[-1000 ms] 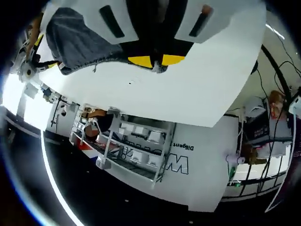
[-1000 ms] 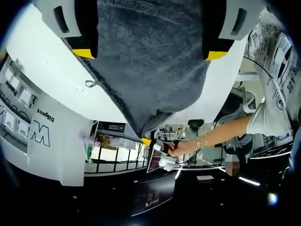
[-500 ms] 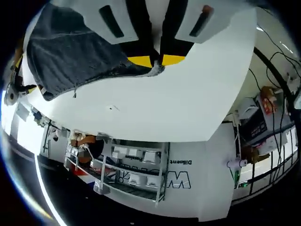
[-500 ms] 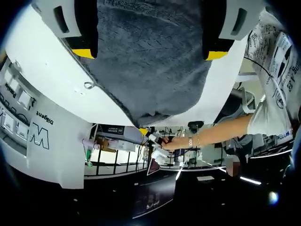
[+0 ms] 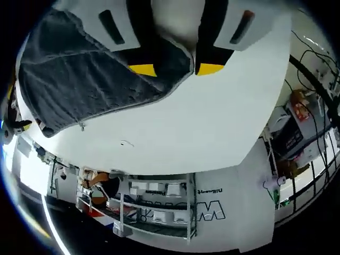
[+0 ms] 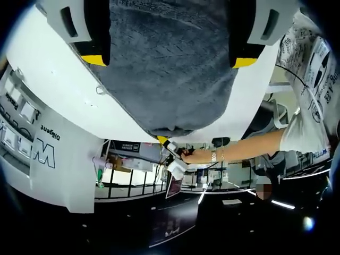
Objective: Fold the towel on the table until its edges align and the towel forms a compact rectangular stack.
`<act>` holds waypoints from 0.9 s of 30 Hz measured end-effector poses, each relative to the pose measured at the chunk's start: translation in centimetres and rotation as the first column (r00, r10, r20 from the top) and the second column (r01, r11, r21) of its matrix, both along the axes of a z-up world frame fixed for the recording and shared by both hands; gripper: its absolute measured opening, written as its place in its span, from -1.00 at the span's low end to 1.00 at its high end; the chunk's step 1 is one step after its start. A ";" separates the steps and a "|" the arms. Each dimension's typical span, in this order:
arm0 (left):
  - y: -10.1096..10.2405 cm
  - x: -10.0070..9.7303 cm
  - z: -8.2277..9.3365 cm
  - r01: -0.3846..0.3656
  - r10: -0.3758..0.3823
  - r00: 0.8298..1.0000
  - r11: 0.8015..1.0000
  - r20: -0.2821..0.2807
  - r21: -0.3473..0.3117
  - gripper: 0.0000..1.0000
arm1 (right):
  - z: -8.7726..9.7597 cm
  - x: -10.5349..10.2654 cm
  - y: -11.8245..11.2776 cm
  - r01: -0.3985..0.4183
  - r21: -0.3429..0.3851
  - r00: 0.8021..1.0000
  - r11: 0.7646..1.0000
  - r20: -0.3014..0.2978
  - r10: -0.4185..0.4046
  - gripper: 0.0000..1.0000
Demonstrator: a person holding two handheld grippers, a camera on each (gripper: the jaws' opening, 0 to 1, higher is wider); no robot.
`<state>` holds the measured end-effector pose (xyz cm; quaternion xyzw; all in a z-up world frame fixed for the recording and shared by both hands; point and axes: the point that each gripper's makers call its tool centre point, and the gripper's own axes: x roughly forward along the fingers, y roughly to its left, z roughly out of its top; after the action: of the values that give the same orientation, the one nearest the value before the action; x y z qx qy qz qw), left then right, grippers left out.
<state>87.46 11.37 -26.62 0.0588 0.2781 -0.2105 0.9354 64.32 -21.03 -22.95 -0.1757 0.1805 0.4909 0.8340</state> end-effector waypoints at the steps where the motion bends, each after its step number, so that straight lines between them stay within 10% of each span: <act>1: -0.2 0.0 0.3 0.004 -0.004 1.000 1.000 0.008 -0.022 -0.22 | 0.0 0.0 0.0 -0.001 0.000 1.000 1.000 0.001 0.001 0.93; 18: -2.0 -6.2 7.7 0.136 -0.116 0.974 0.986 0.194 -0.094 0.92 | 0.0 -0.4 0.5 -0.013 -0.003 1.000 1.000 0.002 0.013 0.93; 27: -4.0 -13.5 9.4 0.242 -0.200 0.932 0.964 0.302 -0.110 0.99 | -0.1 -0.3 0.5 -0.012 -0.006 1.000 1.000 0.000 0.012 0.94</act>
<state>73.95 7.39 -17.25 0.0515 0.1146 -0.3235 0.9378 63.99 -20.51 -23.05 -0.1794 0.1812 0.4951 0.8306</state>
